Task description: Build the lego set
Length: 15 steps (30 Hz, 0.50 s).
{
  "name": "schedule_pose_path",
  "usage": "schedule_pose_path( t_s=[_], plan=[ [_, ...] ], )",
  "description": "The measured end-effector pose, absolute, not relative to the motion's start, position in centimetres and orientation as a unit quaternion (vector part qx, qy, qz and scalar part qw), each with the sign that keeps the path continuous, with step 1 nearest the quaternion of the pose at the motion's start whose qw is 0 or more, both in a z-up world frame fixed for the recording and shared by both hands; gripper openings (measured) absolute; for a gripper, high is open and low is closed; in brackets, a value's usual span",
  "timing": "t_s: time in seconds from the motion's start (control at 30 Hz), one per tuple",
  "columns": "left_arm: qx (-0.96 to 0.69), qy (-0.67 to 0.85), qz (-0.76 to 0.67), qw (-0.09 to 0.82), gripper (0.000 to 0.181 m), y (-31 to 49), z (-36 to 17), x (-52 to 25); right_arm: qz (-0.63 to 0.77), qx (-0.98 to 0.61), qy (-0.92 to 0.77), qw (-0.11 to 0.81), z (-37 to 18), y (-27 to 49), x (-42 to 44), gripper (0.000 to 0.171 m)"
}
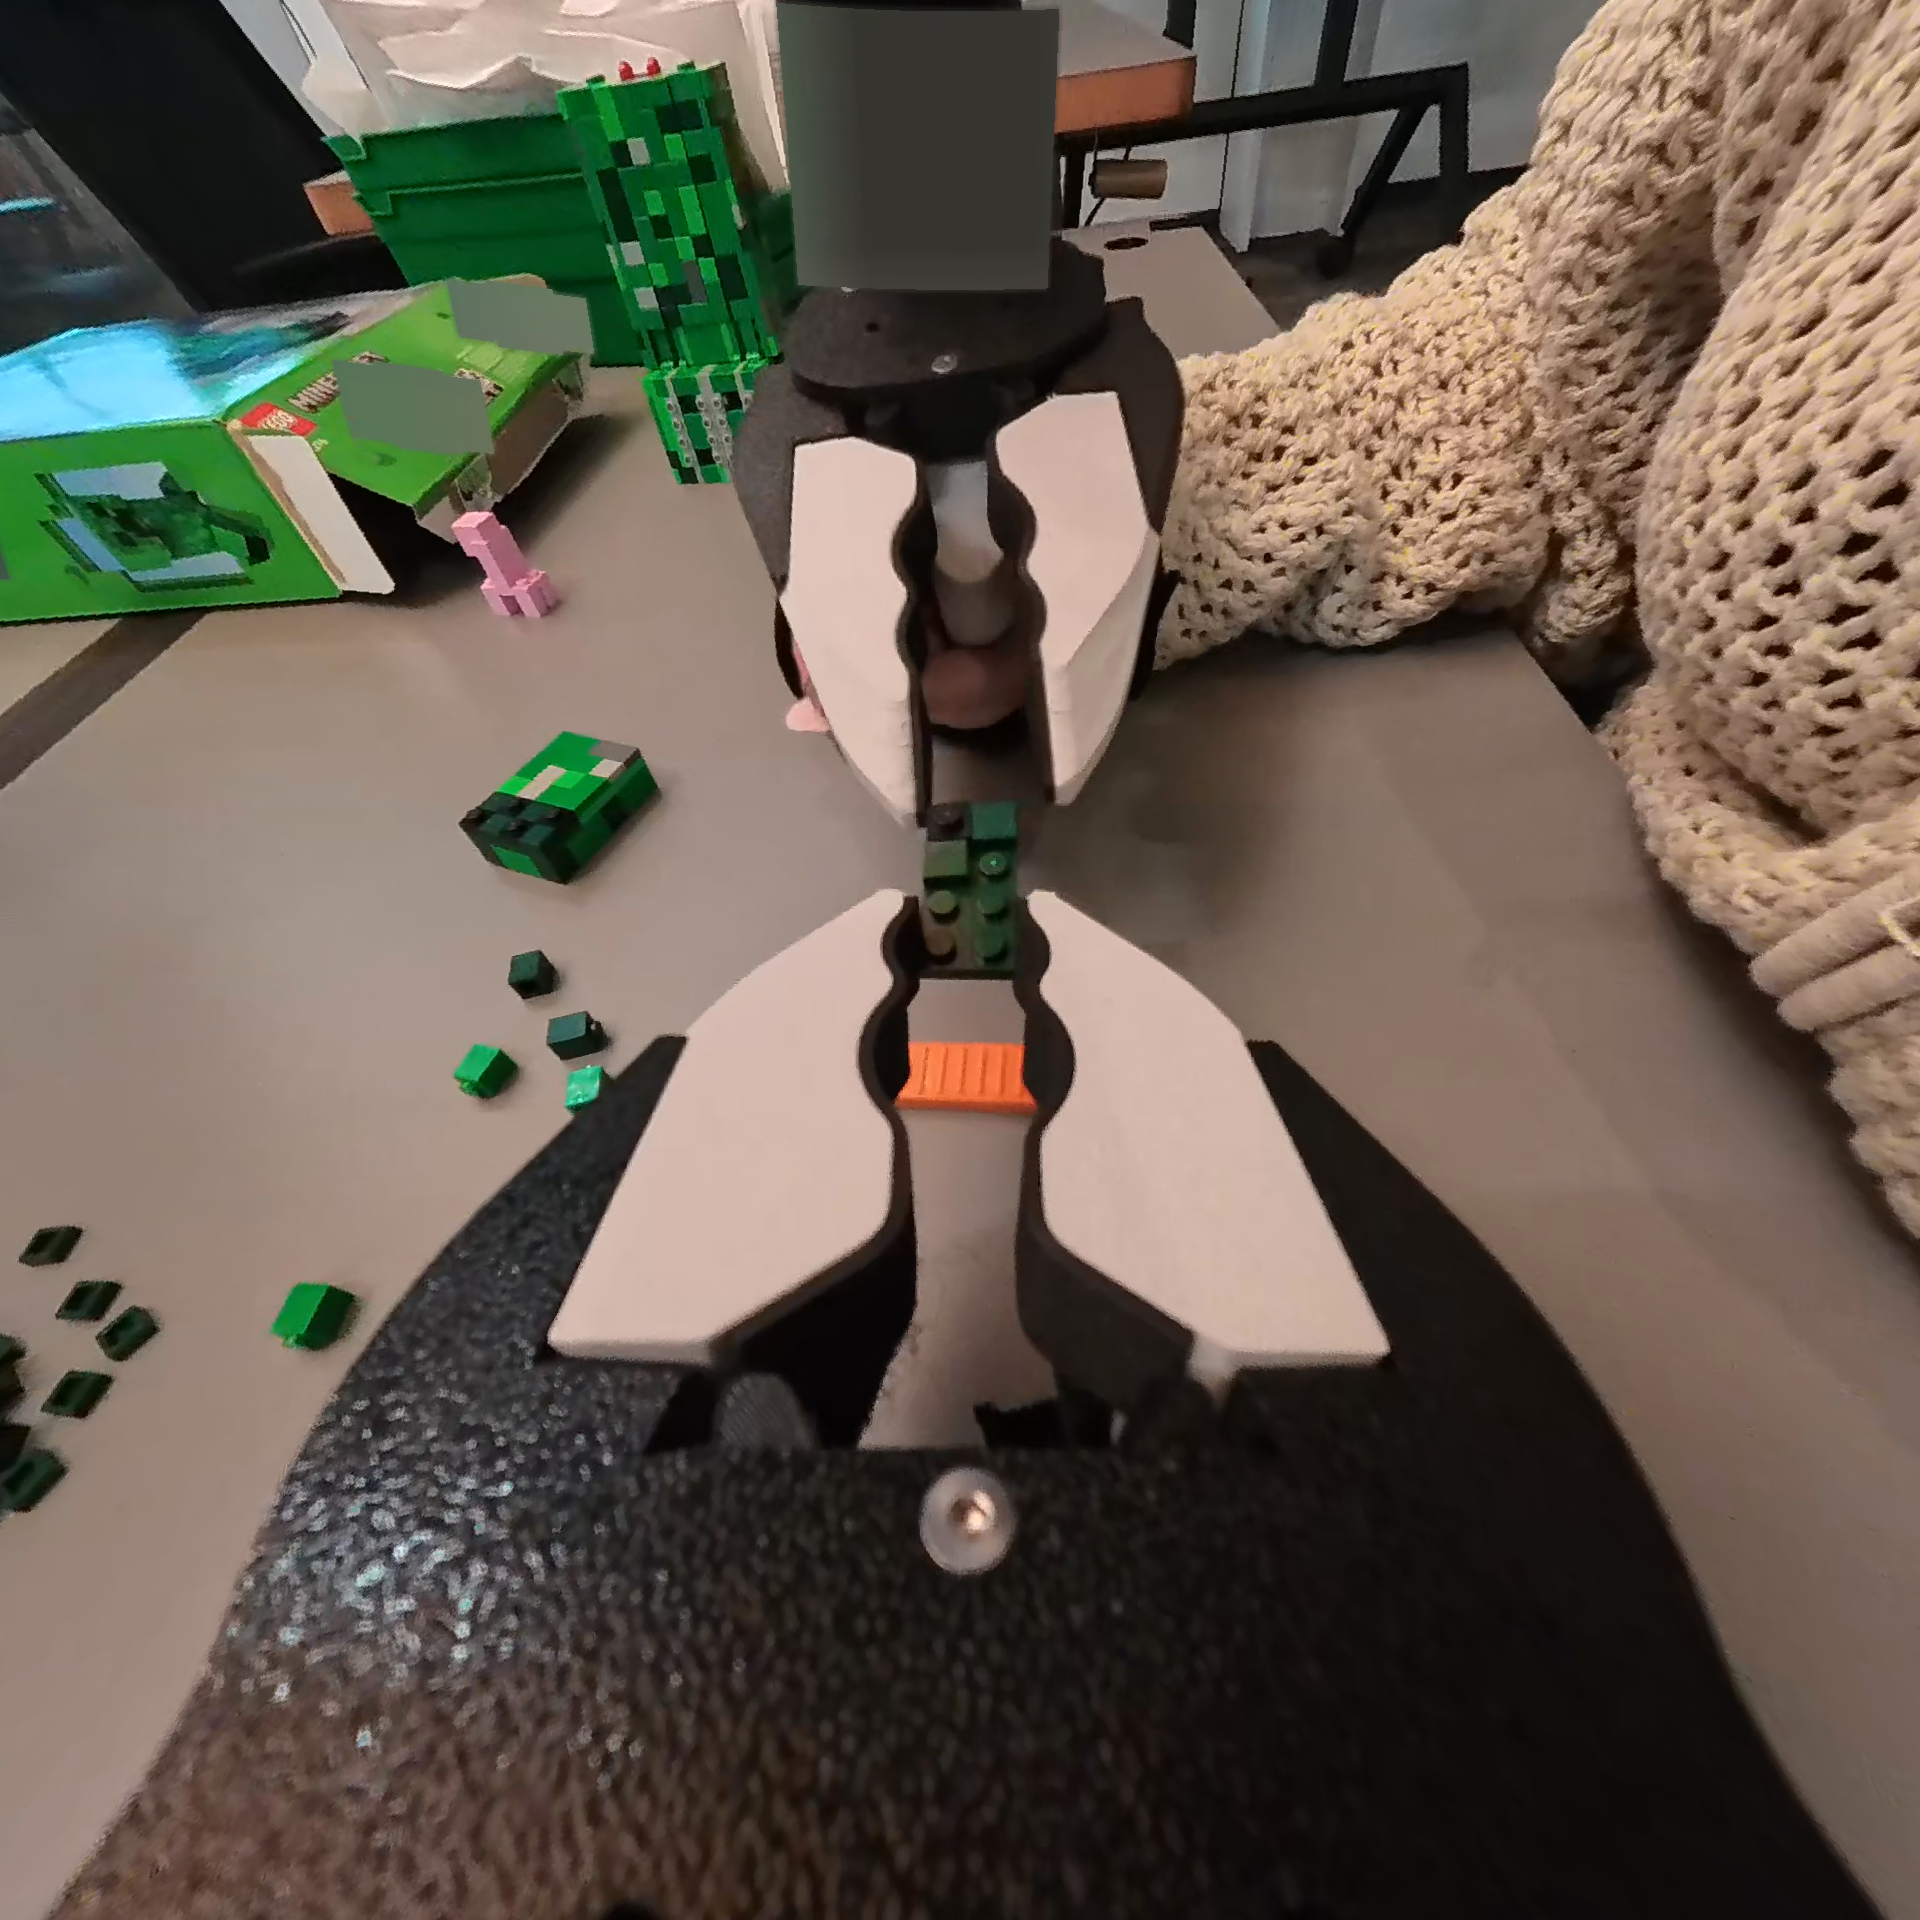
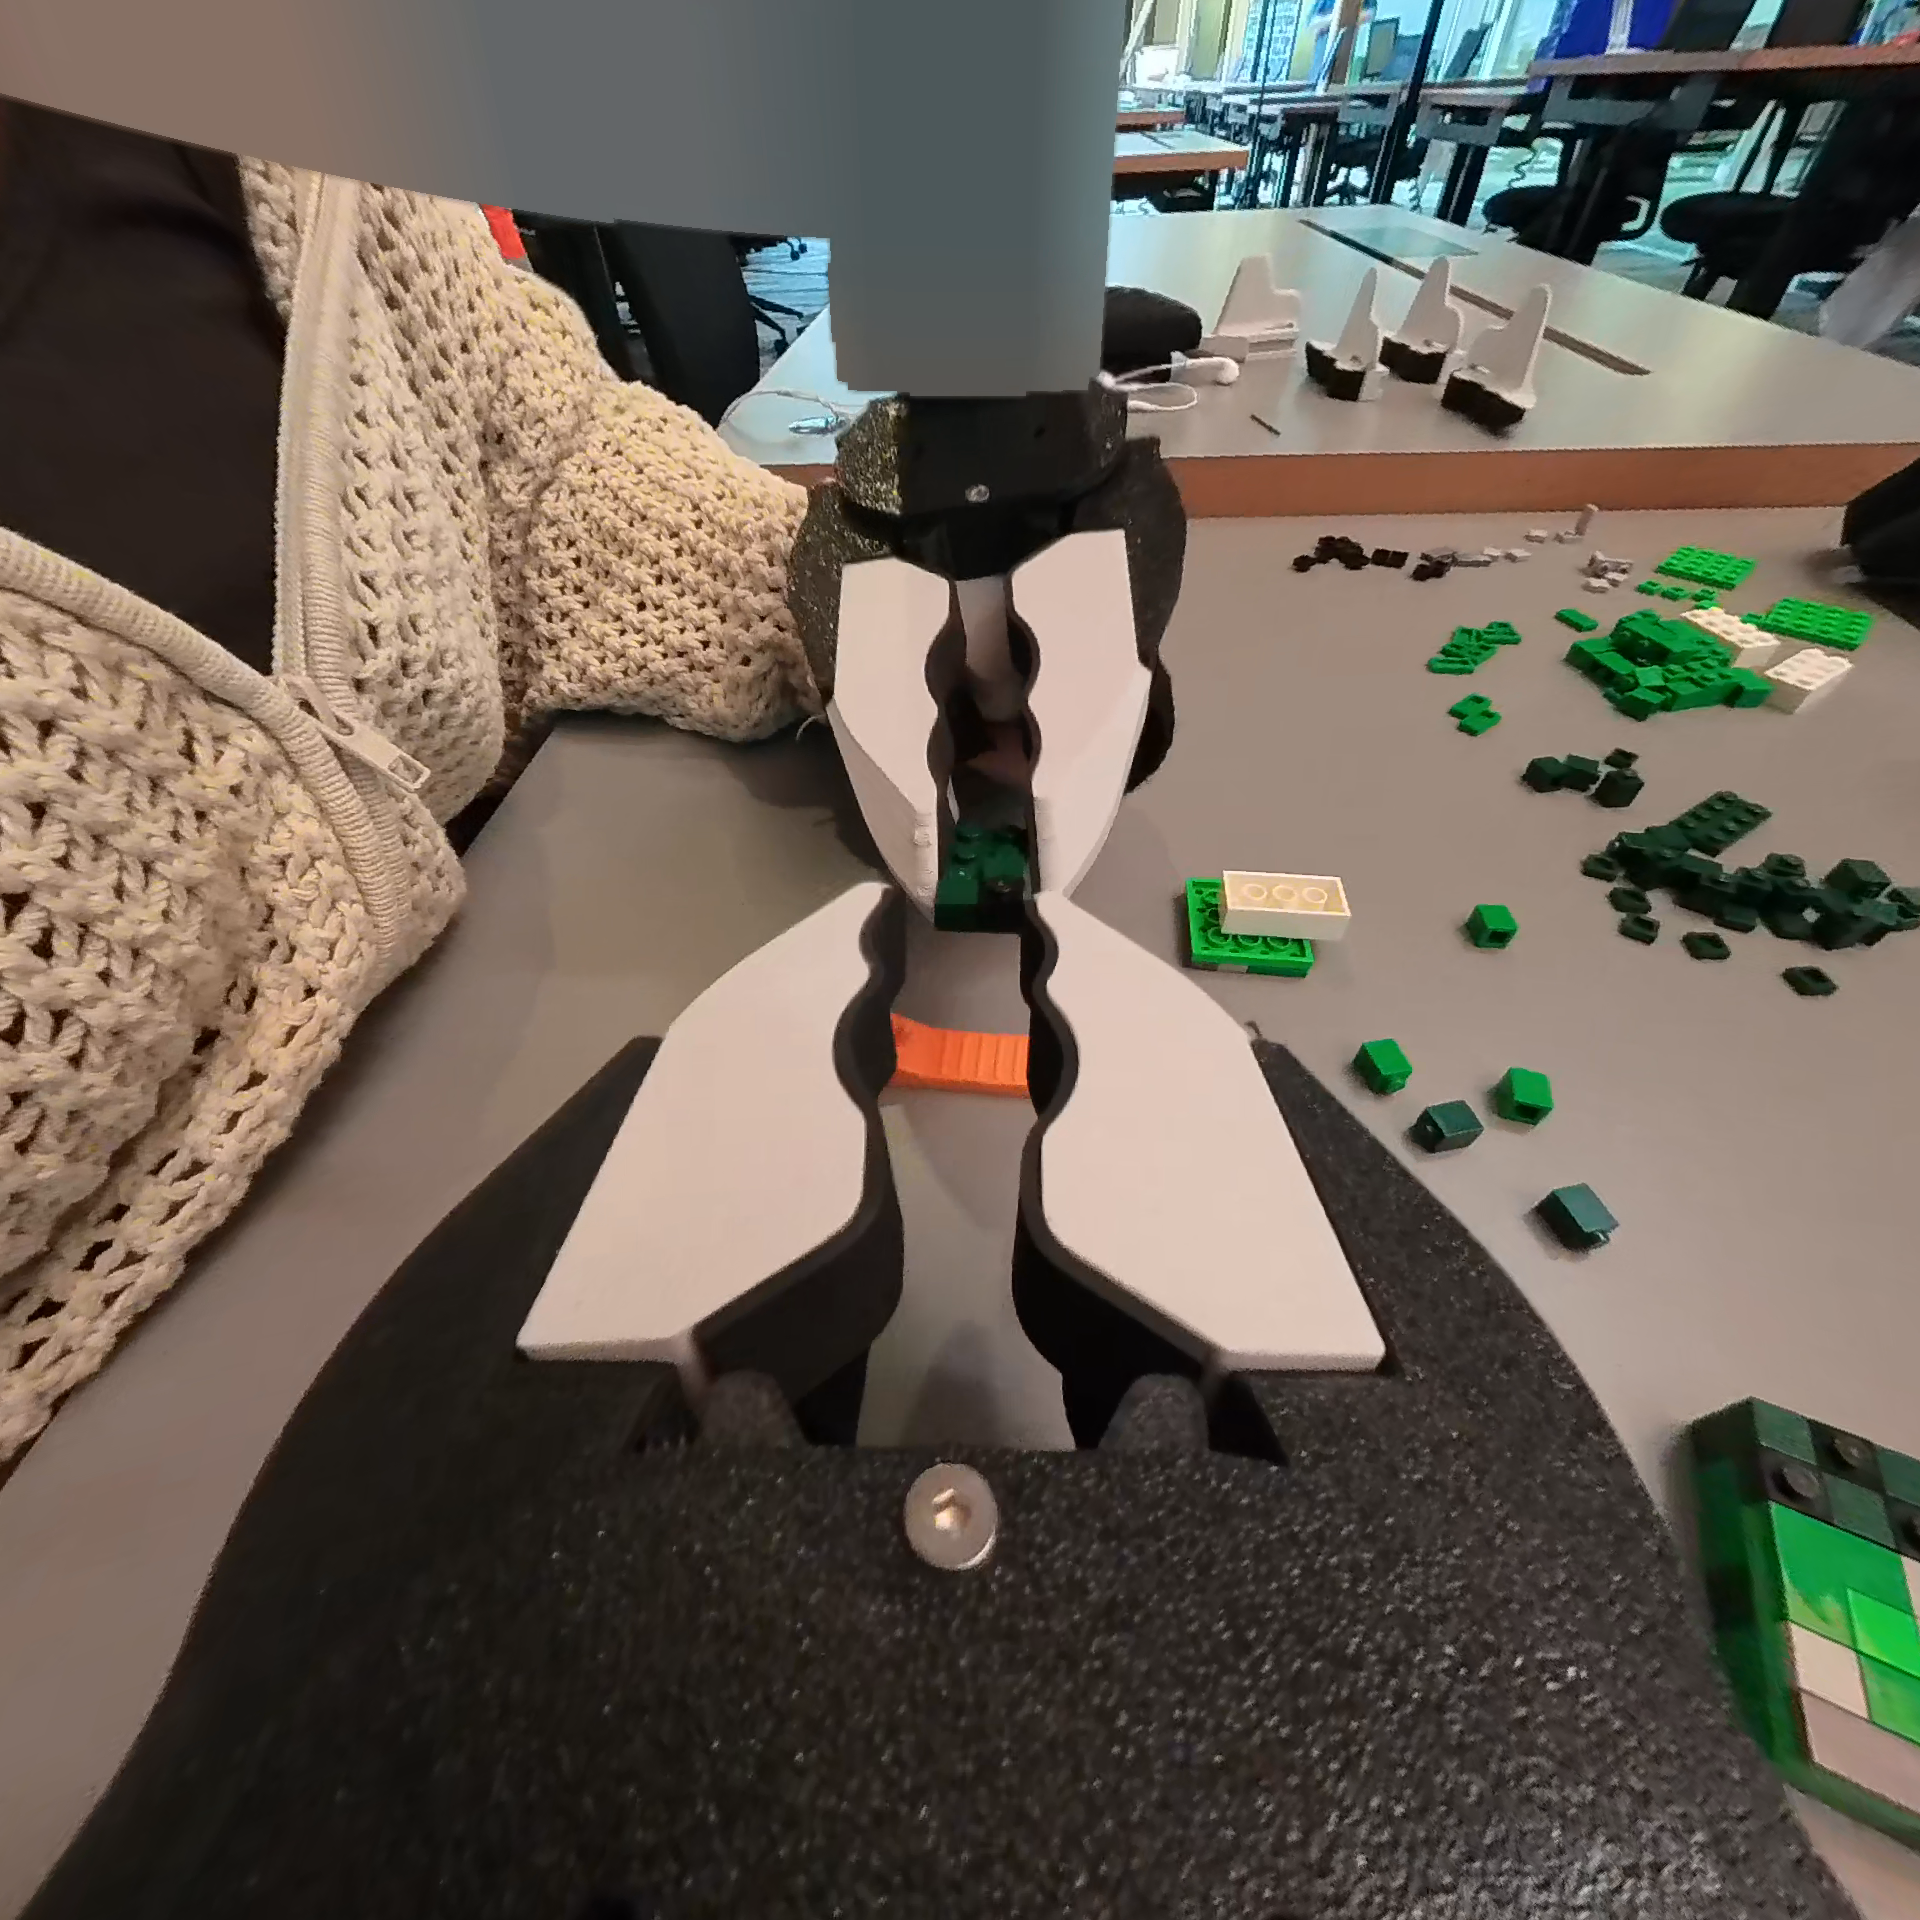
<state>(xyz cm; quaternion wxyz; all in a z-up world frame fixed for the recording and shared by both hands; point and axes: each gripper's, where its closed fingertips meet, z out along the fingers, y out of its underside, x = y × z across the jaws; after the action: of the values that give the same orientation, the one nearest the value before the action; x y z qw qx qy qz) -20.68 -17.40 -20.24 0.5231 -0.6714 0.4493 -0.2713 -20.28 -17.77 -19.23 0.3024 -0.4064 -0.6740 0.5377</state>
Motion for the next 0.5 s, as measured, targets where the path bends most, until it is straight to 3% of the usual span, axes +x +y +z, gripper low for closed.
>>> schedule_pose_path(
  t_s=[0.5],
  plan=[
    [-0.684, 0.451, -0.259, 0.512, 0.017, -17.15, -20.81, -20.77, 0.518, -0.407, -0.679, 0.325, -19.39, -17.64, -20.45, 0.018]
  ],
)
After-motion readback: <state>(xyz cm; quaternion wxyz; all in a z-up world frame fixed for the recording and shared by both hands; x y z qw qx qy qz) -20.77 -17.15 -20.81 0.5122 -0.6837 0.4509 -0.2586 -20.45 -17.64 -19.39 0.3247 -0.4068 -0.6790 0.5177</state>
